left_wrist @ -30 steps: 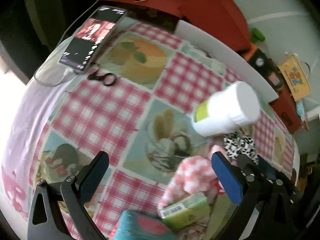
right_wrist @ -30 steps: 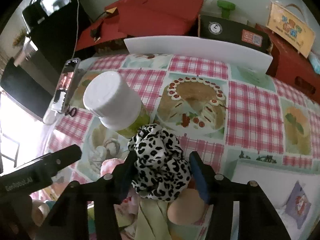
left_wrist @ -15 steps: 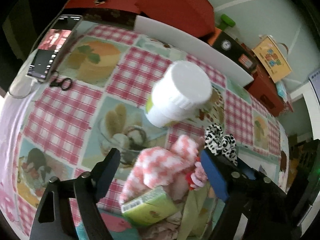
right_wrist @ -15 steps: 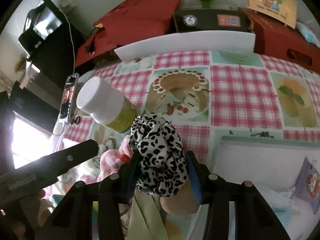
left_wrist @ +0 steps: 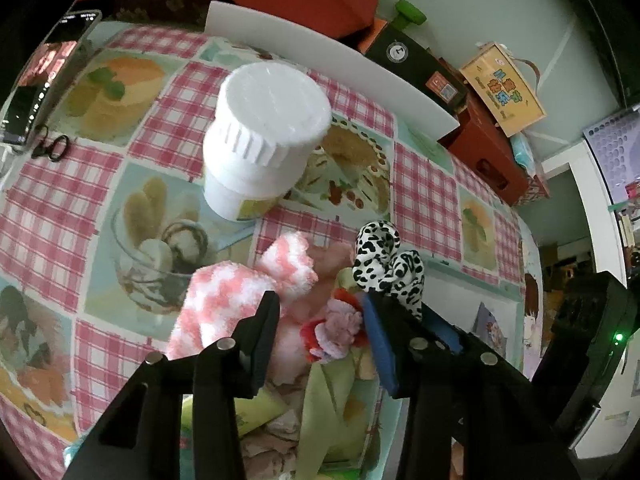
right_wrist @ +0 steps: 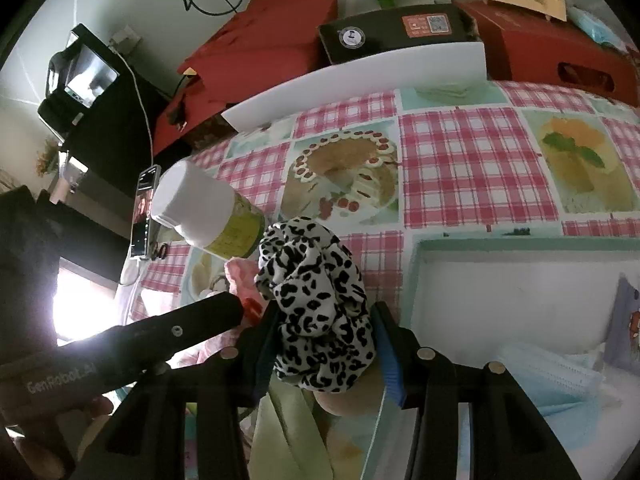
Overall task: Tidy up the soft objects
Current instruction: 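Grasp the small red-and-pink plush with the left gripper while the right gripper holds the scrunchie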
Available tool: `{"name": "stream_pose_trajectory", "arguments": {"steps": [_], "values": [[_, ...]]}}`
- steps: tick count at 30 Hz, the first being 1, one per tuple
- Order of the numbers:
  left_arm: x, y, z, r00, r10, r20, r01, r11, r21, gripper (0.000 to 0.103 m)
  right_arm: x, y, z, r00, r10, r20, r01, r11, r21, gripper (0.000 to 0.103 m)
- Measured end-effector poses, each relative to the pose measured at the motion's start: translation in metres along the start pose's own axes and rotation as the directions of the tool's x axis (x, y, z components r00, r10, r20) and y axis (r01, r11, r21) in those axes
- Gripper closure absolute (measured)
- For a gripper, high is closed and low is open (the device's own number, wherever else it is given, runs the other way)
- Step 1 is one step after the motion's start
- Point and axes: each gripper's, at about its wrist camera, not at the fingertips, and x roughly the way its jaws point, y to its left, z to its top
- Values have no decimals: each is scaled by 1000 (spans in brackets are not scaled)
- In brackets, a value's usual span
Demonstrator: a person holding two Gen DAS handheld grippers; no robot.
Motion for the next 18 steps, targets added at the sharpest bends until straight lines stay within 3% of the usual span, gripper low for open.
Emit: {"name": "stream_pose_trajectory", "arguments": {"steps": [5,10,13,18], "values": [[7,1,-2,998,-56,-17,55,998,-32,63,1,-4,-2,1000,14,1,-14,1000,12,56],[9,0,-3,995,-95,-13,94,994,-52,74,1,-4,-2,1000,17,2,-17,1000,10,56],[10,4,-4,994,-106,-10,105,992,-73,76,1,-4,-2,1000,18,1,-18,1000,8,56],[9,13,-5,996,-94,4,94,990,-110,88,1,-5,-2,1000,28,4,-28,999,15,56]]}}
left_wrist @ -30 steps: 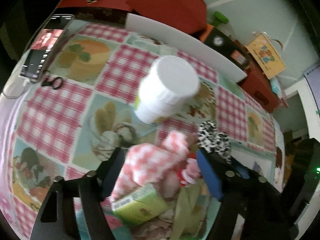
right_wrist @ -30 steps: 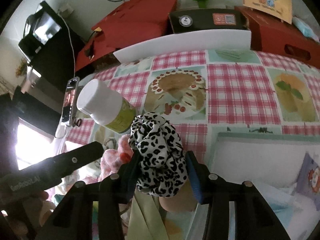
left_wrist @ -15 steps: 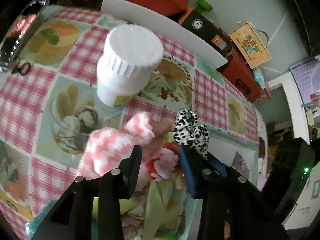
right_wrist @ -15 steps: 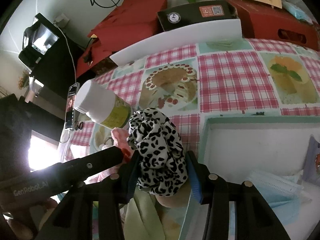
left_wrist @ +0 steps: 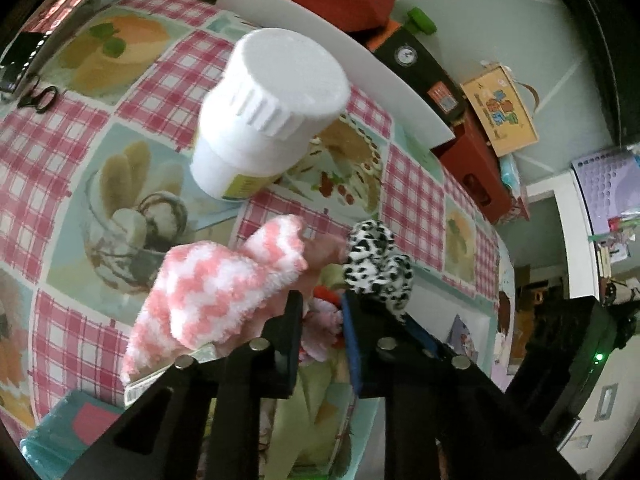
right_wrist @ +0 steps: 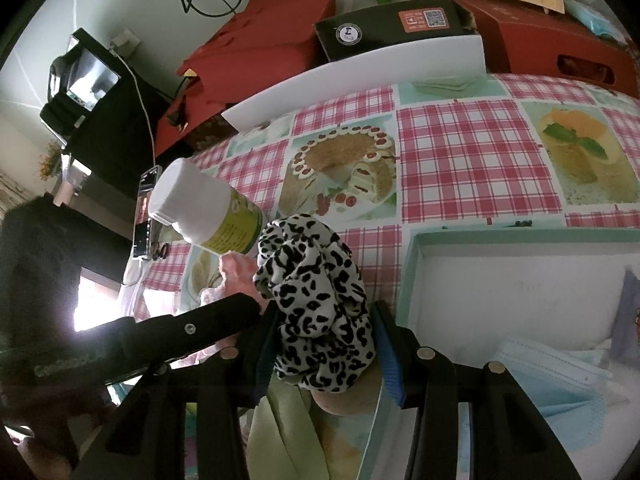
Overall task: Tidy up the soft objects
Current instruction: 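Grasp the small red-and-pink plush with the left gripper while the right gripper holds the scrunchie, then carry the plush in the left gripper while the right gripper carries the scrunchie over the tray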
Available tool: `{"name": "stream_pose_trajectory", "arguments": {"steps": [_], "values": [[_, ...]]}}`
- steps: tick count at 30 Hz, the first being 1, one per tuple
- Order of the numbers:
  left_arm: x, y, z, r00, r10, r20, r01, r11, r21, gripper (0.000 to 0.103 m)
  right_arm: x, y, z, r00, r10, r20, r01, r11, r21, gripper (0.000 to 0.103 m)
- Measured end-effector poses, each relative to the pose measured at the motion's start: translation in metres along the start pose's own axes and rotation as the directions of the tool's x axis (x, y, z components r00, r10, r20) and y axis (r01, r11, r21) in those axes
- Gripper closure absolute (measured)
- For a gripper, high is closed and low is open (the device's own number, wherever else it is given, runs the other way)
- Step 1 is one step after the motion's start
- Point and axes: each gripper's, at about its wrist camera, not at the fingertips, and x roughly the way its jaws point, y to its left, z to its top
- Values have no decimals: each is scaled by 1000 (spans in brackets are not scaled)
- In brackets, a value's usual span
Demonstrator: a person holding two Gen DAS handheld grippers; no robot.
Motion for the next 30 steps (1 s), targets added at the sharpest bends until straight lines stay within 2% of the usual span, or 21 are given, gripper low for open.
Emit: {"name": "stream_pose_trajectory", "arguments": {"steps": [11,16,24,30], "values": [[-1,0,-1,1000,22,13,-22,1000,7,90,-5,-4,-1,1000,11,11,-11,1000,17,56],[-7,-3,-1,999,23,28,-23,1000,16,90,-10,-3,-1,999,31,24,-31,999,11,62],[-30,-14,0,995,10,97,-14,999,47,90,-33,6,1,995,59,83,-58,998,-16,64],[-57,-23,0,986,3,168,-16,997,74,90,-68,11,3,984,74,164,-70,997,-26,64]]}}
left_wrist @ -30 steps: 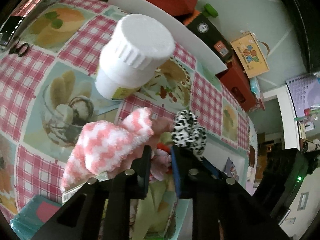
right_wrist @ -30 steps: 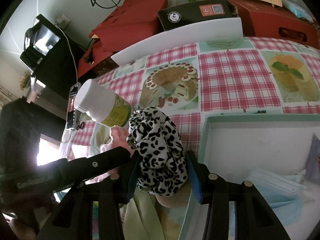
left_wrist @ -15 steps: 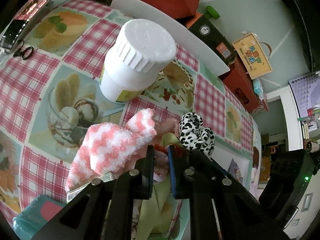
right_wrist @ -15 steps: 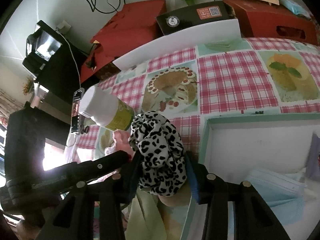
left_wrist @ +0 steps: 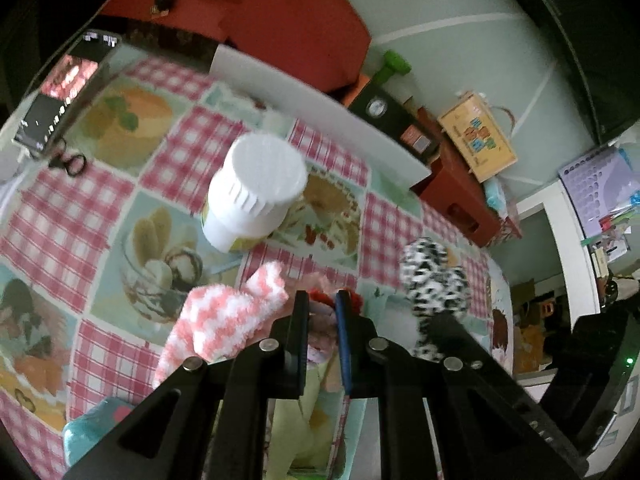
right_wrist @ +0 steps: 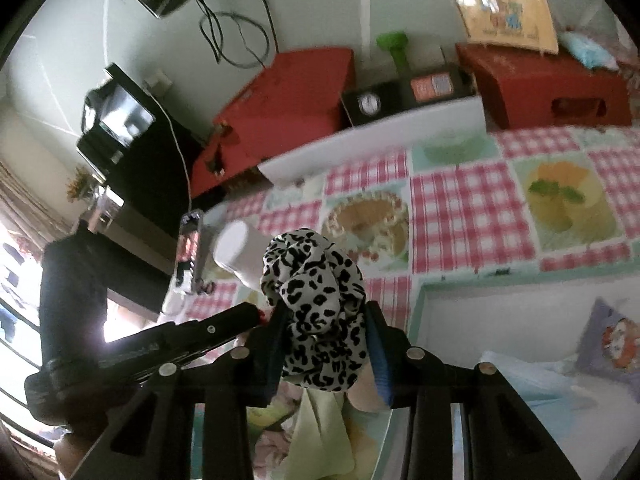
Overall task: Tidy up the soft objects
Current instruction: 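Carry the plush in the left gripper while the right gripper carries the scrunchie over the tray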
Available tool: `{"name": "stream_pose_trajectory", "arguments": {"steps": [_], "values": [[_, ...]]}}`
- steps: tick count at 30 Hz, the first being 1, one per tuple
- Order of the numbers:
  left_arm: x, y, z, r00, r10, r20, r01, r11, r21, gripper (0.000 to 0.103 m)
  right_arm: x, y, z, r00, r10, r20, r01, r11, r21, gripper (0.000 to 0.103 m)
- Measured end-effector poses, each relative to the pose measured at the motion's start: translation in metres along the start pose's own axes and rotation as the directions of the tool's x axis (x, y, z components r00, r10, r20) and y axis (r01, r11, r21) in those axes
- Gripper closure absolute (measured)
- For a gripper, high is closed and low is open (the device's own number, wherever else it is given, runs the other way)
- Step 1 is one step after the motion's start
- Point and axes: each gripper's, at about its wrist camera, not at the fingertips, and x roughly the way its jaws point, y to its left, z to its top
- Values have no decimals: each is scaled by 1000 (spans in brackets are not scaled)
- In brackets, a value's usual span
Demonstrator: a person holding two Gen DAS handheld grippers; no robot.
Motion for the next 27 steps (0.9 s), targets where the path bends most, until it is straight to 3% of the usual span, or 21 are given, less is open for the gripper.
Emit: {"name": "stream_pose_trajectory", "arguments": {"steps": [7,13,18,27], "values": [[-32,-13,2,997,-22,80,19,999,35,90,-51,2,9,993,-41,113,43,999,-17,64],[-54,-28,0,990,-42,136,32,997,77,90,-90,-19,12,970,-149,190,145,989,37,64],[-59,-43,-5,987,-64,148,46,992,116,90,-127,-48,9,927,-296,231,277,955,109,64],[-34,-87,-27,993,-93,66,76,972,224,90,-185,-103,-7,851,-458,258,389,879,277,64]]}}
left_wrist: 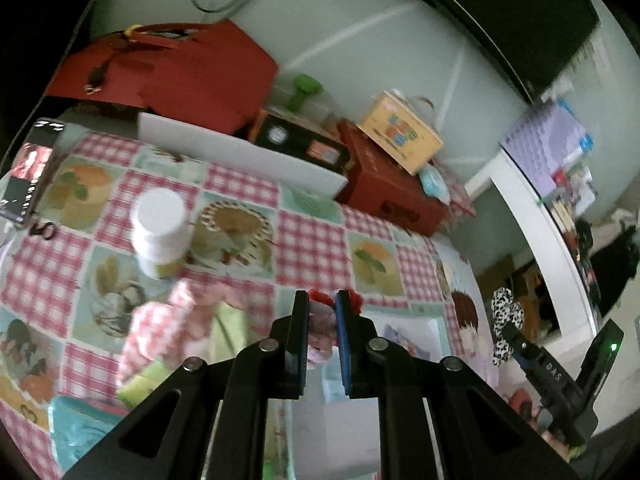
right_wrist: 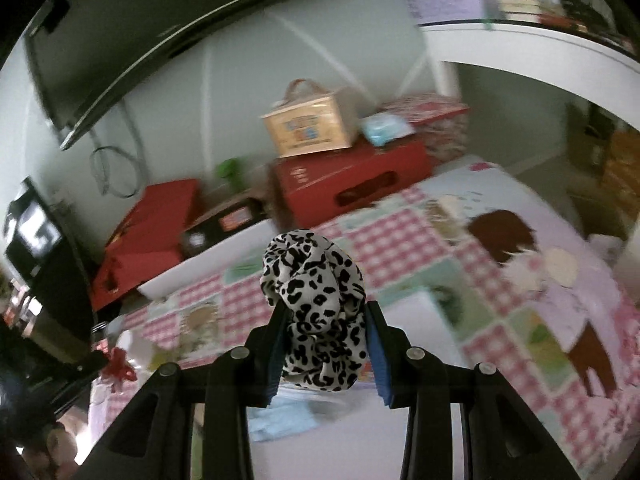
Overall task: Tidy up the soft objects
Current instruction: 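Carry the plush in the left gripper while the right gripper carries the scrunchie over the tray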
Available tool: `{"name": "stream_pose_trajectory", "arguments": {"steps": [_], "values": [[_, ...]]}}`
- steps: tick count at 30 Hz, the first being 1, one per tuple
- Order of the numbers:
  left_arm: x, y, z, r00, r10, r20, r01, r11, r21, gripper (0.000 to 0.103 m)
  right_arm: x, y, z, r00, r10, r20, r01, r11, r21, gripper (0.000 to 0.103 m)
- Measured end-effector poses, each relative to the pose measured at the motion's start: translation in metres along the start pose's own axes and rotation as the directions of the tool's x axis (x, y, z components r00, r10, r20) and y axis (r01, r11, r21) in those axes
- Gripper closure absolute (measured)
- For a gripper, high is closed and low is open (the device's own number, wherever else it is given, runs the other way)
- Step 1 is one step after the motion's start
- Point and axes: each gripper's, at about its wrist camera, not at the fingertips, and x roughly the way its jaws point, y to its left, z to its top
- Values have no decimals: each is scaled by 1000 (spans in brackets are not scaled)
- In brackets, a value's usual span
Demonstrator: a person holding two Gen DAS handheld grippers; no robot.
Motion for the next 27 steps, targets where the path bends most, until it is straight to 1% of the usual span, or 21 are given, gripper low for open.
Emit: {"name": "stream_pose_trajectory", "arguments": {"steps": [6,12,15,18,20,22,25,26,27], "values": [[27,-36,-20,996,-19,-89,26,996,88,90,-4,-40,-4,996,-83,-9,84,995,62,64],[54,-61,-43,985,15,-169,13,986,163,90,-8,-59,-7,992,-126,-14,127,990,65,64],[68,-68,-55,977,45,-207,-4,981,196,90,2,-62,-13,988,-143,-55,145,988,50,64],[82,-70,-66,966,72,-248,-19,978,209,90,20,-65,-23,983,-132,-124,138,990,42,64],[91,-71,-73,958,95,-271,-35,975,220,90,32,-67,-30,977,-133,-166,140,989,36,64],[98,-72,-80,949,115,-295,-47,972,229,90,44,-67,-38,967,-156,-202,163,987,15,62],[108,-71,-90,932,142,-335,-62,969,239,90,63,-67,-51,940,-214,-267,210,977,-43,62],[112,-71,-94,924,153,-350,-67,967,244,90,70,-67,-56,927,-232,-294,223,973,-64,62],[115,-71,-97,918,160,-363,-71,966,248,90,74,-68,-59,922,-236,-308,225,972,-71,62]]}}
